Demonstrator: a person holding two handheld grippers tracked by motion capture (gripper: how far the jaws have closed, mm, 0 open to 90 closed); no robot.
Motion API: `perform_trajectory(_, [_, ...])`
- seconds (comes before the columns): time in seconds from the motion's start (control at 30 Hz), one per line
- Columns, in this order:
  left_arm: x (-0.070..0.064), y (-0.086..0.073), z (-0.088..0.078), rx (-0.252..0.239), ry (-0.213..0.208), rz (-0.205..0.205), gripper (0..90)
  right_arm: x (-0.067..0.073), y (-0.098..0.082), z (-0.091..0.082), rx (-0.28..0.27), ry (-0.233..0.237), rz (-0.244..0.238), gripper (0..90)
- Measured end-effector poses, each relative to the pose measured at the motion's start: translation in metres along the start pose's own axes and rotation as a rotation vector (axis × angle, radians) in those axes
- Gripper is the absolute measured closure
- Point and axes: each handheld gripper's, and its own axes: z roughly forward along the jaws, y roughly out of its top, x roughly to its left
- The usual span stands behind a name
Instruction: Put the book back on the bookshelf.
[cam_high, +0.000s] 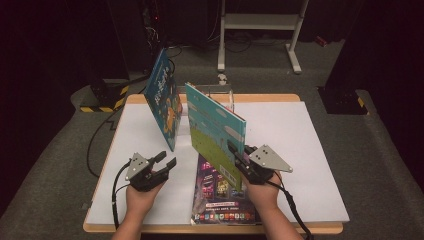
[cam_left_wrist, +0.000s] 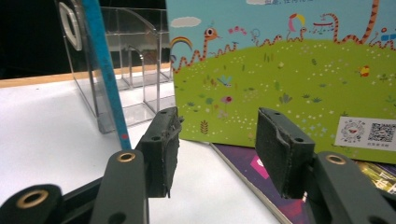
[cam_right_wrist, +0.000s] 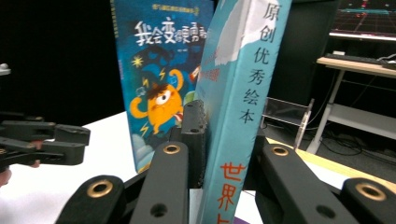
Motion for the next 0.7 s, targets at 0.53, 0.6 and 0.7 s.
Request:
perform_trajectory(0.53, [-0.045,0.053,0.019,-0.053,-0.038,0.047,56.2,0.036,0.01,-0.002,0.066,0.045,-0.051,80.4])
perform_trajectory(0.6, [-0.047,0.058,0.026,-0.055,-0.037,0.04,56.6,0.038,0.01,-0.002,0.067,0.043,-0.05,80.2])
perform_trajectory(0.7, [-0.05,0.063,0.035,-0.054,-0.035,0.04,56.9,0.039,0.01,-0.002,0.069,0.046,-0.045,79.9])
